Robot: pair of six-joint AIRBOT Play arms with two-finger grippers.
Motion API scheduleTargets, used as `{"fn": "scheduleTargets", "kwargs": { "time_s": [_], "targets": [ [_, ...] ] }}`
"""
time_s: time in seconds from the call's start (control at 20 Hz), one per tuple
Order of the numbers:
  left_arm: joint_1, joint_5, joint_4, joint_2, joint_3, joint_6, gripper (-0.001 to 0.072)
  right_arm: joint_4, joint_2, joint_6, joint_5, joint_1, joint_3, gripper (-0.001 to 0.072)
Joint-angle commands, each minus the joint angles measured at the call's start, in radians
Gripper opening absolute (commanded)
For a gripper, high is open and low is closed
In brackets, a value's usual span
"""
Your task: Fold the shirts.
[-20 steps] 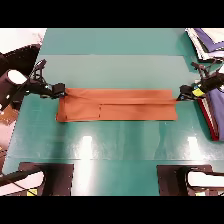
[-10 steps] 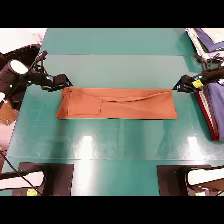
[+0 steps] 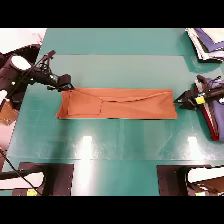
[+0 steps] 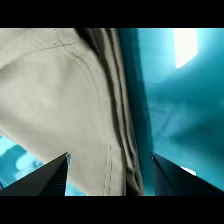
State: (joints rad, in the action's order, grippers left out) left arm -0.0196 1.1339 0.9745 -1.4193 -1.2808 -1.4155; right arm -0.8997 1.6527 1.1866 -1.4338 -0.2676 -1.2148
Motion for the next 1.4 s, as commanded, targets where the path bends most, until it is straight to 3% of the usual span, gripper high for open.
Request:
{"fn": "scheduleTargets", "kwargs": {
  "time_s": [0.0, 0.1, 0.15, 0.2, 0.25, 0.5, 0.65, 0.85, 1.35],
  "targets": [
    [-0.095, -0.067, -0.012, -0.002, 0.0, -0.002, 0.0028, 0.071, 0.016, -0.047, 0.079, 0.013, 0.075, 0.0554],
    [-0.156, -0.137, -0.011, -0.005, 0.001, -0.047, 0.0028, 0.071, 0.037, -0.047, 0.083, 0.049, 0.075, 0.0464],
    [-0.184, -0.165, -0.012, -0.011, 0.001, -0.063, 0.0028, 0.07, 0.043, -0.053, 0.091, 0.066, 0.075, 0.0334],
    [-0.212, -0.194, -0.011, -0.02, 0.0, -0.078, 0.0028, 0.071, 0.041, -0.077, 0.103, 0.077, 0.075, 0.0138],
    [-0.237, -0.222, -0.015, -0.034, -0.002, -0.079, 0.0028, 0.071, 0.027, -0.093, 0.111, 0.084, 0.074, 0.0015],
    [-0.348, -0.304, -0.054, -0.147, -0.069, -0.077, 0.0027, 0.221, -0.154, -0.132, 0.08, 0.065, 0.023, 0.0014],
    [-0.406, -0.294, -0.066, -0.244, -0.143, -0.078, 0.0027, 0.227, -0.228, -0.048, 0.048, 0.129, -0.132, 0.0014],
    [-0.476, -0.321, -0.081, -0.336, -0.183, -0.077, 0.0027, 0.229, -0.239, 0.065, 0.045, 0.287, -0.324, 0.0014],
    [-0.531, -0.339, -0.123, -0.423, -0.197, -0.069, 0.0028, 0.238, -0.236, 0.107, 0.108, 0.53, -0.499, 0.0014]
  ]
}}
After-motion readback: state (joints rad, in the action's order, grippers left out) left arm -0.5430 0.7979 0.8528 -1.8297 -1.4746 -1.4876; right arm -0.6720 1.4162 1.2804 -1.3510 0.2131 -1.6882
